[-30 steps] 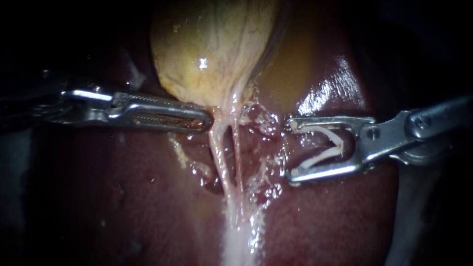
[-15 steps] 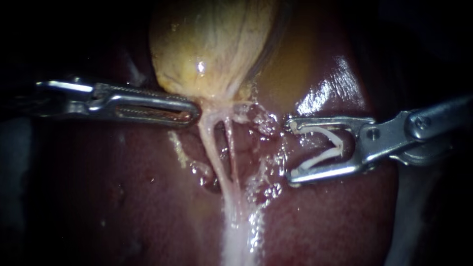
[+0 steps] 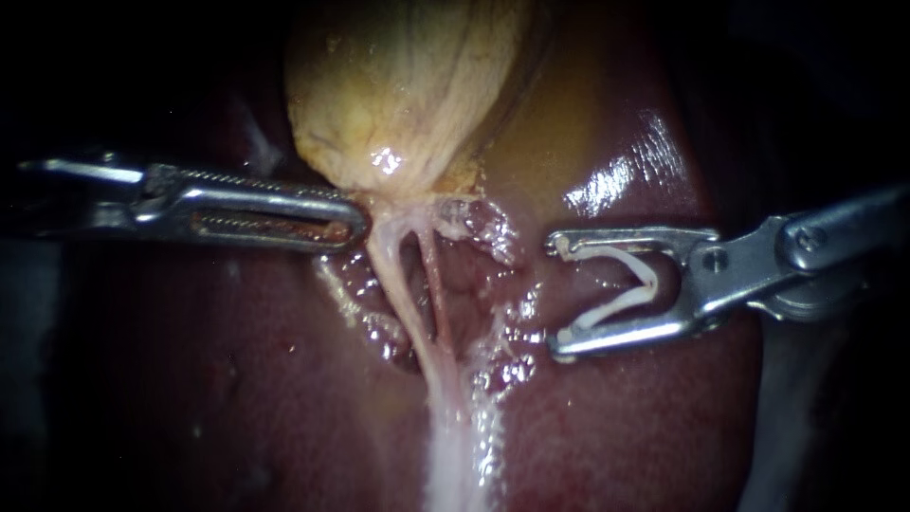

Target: Clipping first clip left tube

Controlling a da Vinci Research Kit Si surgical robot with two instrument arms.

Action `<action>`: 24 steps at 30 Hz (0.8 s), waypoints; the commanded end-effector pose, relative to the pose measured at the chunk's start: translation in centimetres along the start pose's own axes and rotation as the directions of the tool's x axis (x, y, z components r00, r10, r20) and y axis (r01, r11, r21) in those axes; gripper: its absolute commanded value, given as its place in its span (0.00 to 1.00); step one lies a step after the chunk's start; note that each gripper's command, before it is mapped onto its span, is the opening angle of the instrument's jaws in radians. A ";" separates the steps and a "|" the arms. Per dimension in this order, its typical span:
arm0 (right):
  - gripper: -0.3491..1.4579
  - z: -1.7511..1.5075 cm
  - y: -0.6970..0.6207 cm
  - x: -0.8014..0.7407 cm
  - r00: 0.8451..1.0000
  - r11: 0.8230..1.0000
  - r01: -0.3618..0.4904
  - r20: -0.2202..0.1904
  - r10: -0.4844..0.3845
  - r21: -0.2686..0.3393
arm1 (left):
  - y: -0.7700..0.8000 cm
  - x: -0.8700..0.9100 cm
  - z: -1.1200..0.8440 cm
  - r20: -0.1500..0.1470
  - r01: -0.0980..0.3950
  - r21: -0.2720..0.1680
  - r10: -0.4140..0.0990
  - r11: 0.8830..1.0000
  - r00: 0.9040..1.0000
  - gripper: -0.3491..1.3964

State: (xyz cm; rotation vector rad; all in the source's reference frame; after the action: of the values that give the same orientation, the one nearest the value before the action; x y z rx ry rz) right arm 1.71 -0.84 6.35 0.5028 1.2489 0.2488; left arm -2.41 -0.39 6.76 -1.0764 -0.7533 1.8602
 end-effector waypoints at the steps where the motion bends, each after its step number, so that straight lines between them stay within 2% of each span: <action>1: 0.47 0.05 -0.01 -0.02 1.000 1.000 -0.001 0.001 0.001 0.002 | 0.00 0.00 0.00 0.000 0.000 0.001 0.000 1.000 1.000 0.00; 14: 0.47 0.78 -0.08 -0.25 1.000 0.999 -0.025 -0.004 0.025 0.035 | 0.03 0.01 0.03 -0.002 -0.005 0.003 0.005 1.000 1.000 0.00; 24: 0.47 1.10 -0.05 -0.42 0.999 0.997 -0.046 -0.003 0.046 0.056 | 0.06 0.02 0.05 -0.002 -0.004 0.005 0.004 1.000 1.000 0.00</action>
State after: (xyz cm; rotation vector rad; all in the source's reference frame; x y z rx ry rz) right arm 2.63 -1.34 6.94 0.5810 1.2500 0.2544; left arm -2.48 -0.41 6.72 -1.0780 -0.7461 1.8629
